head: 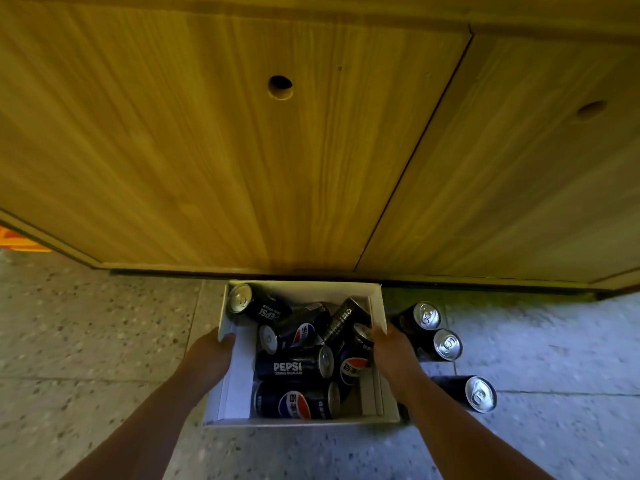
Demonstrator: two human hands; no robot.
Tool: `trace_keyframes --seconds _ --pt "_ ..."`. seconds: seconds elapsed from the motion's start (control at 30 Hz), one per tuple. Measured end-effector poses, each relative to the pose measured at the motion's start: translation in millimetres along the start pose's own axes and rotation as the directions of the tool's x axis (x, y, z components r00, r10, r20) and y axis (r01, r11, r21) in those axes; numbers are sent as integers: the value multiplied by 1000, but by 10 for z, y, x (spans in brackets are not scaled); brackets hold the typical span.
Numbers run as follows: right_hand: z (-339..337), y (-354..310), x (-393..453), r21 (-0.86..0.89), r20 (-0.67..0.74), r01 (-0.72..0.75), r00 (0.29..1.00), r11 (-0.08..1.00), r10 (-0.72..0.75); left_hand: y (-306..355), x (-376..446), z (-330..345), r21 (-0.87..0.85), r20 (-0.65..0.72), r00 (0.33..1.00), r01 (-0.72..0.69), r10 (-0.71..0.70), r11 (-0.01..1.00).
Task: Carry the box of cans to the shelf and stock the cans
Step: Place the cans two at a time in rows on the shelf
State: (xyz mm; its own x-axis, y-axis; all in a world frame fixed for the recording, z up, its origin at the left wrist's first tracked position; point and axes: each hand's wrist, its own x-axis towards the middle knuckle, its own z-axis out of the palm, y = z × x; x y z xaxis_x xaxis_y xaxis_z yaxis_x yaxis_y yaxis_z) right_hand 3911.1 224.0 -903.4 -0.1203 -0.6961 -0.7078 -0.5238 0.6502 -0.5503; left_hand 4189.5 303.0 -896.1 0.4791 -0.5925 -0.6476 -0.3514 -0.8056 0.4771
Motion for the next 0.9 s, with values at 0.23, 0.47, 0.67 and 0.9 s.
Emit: trace_keyframes --seconds 0.23,0.47,0.67,0.9 --pt "92 159 207 34 -43 34 999 999 -33 -146 177 255 -20 14 1000 15 -14 1000" --pt "122 215 216 26 -77 39 996 999 -36 -220 218 328 0 17 999 32 -32 999" --pt "72 181 225 22 -56 55 997 998 -53 -115 151 256 -35 -70 997 -21 18 999" --pt "-36 -165 93 -263 -312 436 805 861 -504 121 -251 232 -68 -558 803 -297 211 952"
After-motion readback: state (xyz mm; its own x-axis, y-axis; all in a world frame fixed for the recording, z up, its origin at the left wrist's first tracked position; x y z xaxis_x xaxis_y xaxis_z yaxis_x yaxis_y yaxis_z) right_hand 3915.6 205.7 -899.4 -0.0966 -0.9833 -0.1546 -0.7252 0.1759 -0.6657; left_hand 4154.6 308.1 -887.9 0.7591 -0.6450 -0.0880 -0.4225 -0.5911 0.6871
